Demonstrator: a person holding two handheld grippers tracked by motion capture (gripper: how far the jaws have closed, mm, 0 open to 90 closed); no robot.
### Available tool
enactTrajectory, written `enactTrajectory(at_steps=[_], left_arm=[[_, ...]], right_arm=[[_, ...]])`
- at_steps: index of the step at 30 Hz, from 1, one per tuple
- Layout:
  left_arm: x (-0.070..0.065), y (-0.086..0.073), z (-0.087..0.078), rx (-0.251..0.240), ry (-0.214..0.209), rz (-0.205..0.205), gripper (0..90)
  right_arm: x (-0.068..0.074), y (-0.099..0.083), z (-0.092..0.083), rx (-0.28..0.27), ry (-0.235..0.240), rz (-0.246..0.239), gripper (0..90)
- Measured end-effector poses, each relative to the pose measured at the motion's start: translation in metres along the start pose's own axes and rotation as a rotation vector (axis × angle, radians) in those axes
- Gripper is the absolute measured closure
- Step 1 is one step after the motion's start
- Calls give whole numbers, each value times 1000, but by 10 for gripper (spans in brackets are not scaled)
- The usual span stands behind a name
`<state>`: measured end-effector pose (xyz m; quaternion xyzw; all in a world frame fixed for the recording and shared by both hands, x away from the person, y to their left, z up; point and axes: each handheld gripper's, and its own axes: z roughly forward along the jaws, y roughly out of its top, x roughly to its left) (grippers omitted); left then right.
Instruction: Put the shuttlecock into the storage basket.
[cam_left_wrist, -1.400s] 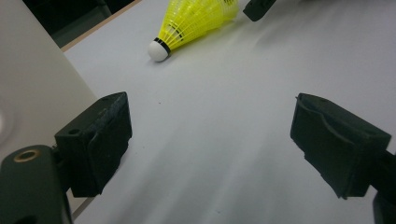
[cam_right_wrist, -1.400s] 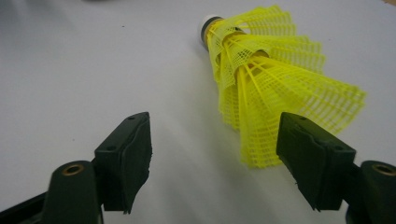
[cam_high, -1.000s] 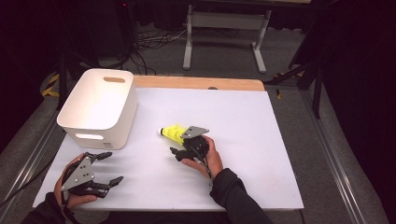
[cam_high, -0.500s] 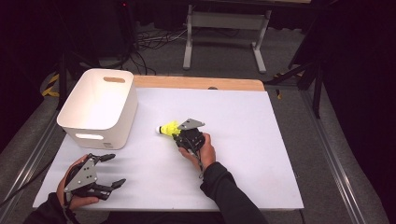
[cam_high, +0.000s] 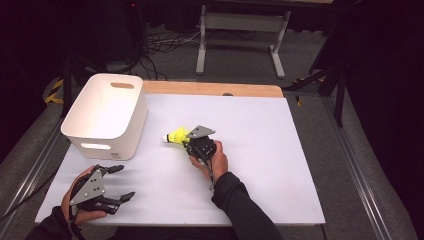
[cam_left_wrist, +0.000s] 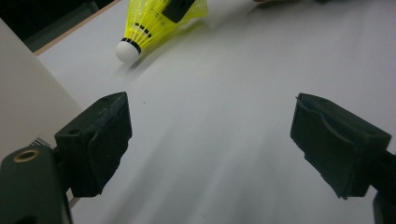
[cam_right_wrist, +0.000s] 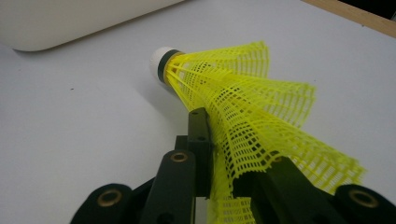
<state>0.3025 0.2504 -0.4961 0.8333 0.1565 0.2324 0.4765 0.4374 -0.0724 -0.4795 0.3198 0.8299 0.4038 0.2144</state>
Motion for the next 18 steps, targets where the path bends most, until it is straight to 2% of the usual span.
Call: enactTrajectory(at_steps=[4,9,13,17,18], left_arm=[[0,-1,1,2,0,-13,134],[0,0,2,10,2,-8,134],[-1,0,2,9,1,-12,134],[0,0,2,12,-5,-11,134],[0,0,2,12,-4,-8,134]], right_arm=[[-2,-1,-5,-17,13,13,855],[0,-3,-8,-16,38,11,874],[1,-3,-7,-8,51,4,855],[-2,-4,-6,-6,64,17,828],[-3,-4,-6,-6,72,24,798]])
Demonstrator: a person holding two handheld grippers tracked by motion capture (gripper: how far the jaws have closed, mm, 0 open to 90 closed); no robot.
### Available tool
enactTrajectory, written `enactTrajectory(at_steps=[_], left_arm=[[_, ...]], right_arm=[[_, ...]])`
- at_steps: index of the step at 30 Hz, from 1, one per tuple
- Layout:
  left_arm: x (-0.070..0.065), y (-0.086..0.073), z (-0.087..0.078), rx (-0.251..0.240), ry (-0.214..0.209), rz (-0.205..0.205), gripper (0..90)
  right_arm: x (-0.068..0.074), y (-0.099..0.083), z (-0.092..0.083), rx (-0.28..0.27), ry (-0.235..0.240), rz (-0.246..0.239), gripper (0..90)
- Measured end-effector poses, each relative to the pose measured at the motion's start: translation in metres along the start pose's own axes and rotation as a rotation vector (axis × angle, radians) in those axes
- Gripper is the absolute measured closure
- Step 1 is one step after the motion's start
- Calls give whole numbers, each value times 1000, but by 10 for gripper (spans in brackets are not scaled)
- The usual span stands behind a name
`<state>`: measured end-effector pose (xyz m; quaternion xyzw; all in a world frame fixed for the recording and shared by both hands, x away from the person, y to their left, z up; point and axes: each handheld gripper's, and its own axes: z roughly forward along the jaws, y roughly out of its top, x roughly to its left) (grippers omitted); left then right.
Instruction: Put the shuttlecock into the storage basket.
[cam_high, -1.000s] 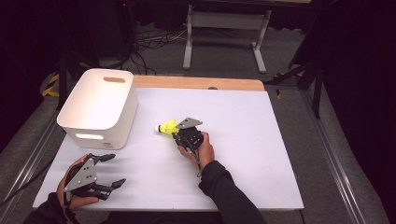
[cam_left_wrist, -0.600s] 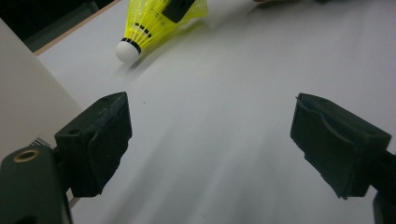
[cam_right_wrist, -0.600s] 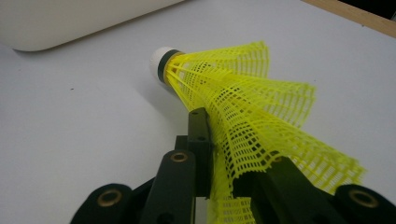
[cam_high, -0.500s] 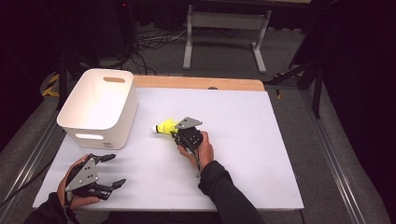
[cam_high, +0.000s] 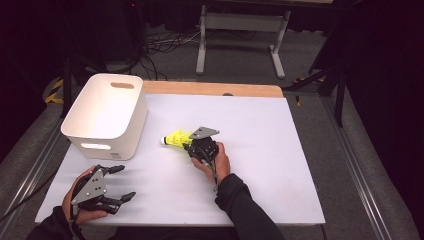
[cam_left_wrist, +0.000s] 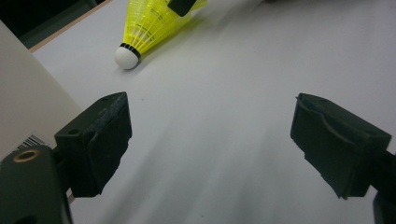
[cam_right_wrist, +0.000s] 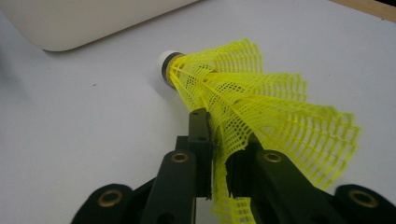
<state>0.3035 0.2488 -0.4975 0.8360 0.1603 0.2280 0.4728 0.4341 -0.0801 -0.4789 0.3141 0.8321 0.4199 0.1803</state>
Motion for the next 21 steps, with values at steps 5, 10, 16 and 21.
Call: enactTrajectory(at_steps=[5,10,16,21], left_arm=[[0,0,0,-1,-5,-3,133],[-1,0,0,1,-6,-3,133],[-2,0,1,1,-14,-3,134],[-3,0,1,2,-21,2,135]], right_arm=[[-5,-1,-2,-9,42,29,720],[-3,1,-5,-40,89,25,629],[8,10,10,39,58,-50,496],[11,20,24,81,0,-85,627]])
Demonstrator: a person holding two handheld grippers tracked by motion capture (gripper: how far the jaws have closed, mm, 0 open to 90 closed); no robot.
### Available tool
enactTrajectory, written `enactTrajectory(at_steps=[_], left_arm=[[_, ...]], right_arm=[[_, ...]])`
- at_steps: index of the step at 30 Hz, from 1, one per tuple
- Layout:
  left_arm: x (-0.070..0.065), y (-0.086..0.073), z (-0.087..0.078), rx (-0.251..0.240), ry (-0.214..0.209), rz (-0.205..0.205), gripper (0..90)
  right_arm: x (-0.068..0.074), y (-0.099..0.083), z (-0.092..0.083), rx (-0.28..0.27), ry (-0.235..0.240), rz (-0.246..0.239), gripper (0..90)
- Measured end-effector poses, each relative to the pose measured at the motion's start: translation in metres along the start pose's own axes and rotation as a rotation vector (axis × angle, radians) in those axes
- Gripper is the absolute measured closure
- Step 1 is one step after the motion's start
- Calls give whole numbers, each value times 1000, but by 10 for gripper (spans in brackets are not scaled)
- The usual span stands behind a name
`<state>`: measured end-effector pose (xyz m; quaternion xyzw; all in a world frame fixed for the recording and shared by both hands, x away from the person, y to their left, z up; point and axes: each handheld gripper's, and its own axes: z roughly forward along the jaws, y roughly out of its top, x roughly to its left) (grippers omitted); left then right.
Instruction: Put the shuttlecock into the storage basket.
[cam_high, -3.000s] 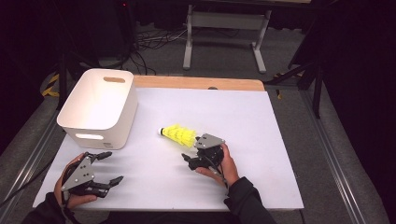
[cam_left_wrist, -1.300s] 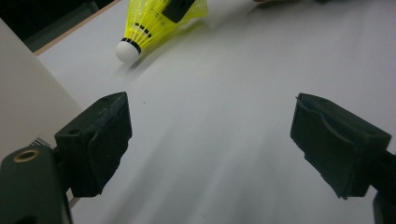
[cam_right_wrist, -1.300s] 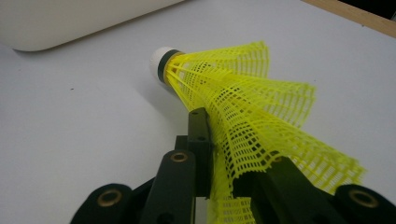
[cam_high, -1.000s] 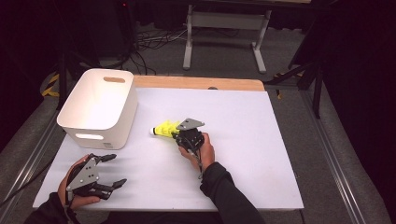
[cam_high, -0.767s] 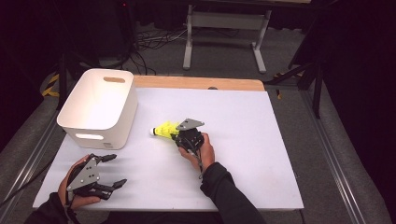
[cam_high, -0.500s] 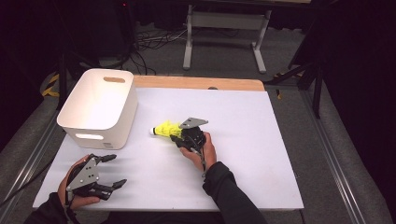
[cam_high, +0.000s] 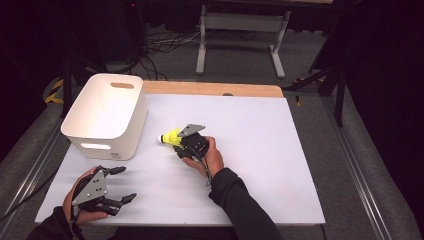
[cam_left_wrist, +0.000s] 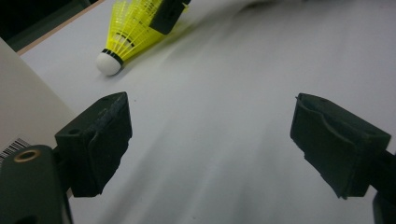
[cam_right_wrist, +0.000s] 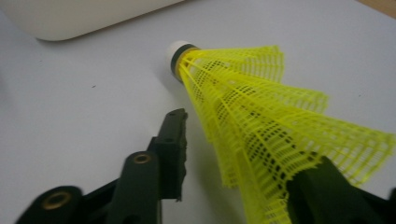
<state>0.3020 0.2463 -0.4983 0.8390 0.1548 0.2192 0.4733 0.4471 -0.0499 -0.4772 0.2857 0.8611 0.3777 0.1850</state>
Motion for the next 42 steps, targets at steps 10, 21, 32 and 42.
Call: enactTrajectory(at_steps=[10,21,32,42], left_arm=[[0,0,1,4,12,-8,153],[2,0,3,19,24,-25,148],[3,0,5,16,11,-36,146],[1,1,4,3,-3,-36,153]], right_arm=[[6,10,17,18,-70,-67,863],[13,5,9,-22,-15,-66,874],[12,3,4,-57,78,-45,598],[23,21,29,6,12,-98,518]])
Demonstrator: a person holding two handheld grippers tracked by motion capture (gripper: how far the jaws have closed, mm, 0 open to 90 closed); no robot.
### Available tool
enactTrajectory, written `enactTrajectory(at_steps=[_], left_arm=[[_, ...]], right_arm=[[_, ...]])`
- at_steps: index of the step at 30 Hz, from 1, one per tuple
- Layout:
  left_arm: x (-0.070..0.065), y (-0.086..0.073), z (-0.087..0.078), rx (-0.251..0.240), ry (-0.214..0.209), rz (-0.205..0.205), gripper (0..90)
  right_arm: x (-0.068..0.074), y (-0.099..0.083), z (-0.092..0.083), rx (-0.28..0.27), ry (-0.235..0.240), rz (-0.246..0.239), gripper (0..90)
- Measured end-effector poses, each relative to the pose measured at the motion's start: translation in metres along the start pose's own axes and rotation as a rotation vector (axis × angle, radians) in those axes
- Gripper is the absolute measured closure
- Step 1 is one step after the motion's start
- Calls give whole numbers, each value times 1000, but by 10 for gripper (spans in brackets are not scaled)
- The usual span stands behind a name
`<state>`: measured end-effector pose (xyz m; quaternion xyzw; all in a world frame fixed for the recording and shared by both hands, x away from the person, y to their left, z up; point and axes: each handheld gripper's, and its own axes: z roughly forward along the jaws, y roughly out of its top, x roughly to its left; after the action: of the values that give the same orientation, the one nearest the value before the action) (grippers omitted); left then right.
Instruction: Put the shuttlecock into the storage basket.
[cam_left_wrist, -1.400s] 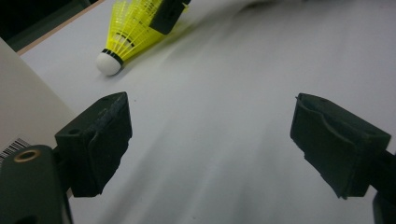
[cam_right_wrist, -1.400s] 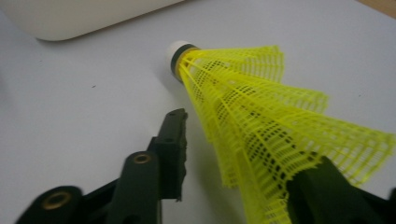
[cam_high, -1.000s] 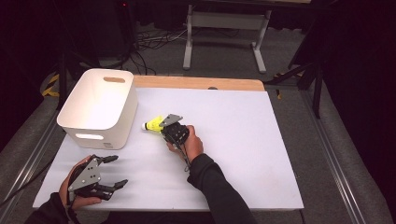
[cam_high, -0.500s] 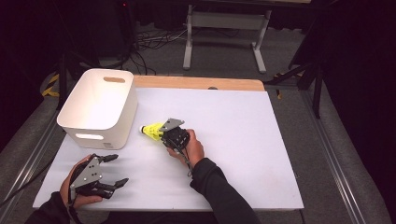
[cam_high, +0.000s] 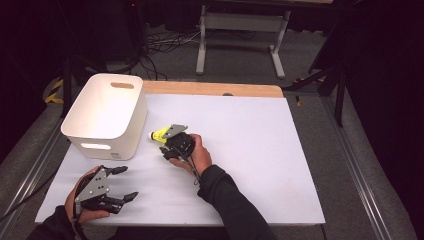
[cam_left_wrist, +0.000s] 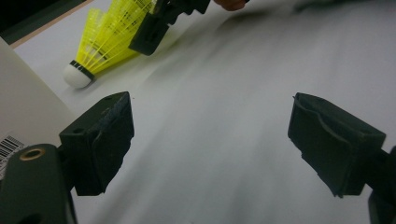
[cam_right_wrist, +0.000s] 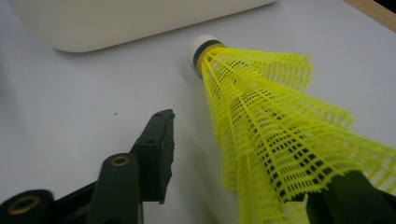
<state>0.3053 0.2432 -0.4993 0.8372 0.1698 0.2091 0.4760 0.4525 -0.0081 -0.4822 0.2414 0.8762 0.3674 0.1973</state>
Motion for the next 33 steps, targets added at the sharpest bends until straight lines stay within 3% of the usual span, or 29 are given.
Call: enactTrajectory(at_steps=[5,11,24,33], left_arm=[[0,0,-2,-6,-7,5,153],[0,-1,-3,-17,-14,-6,154],[1,-1,-2,-6,5,-16,150],[2,-2,-2,-4,16,-23,140]], right_arm=[[-3,11,14,3,-71,9,661],[0,18,24,13,-104,-9,779],[8,14,18,-17,-115,-19,808],[7,7,3,-57,-95,10,808]])
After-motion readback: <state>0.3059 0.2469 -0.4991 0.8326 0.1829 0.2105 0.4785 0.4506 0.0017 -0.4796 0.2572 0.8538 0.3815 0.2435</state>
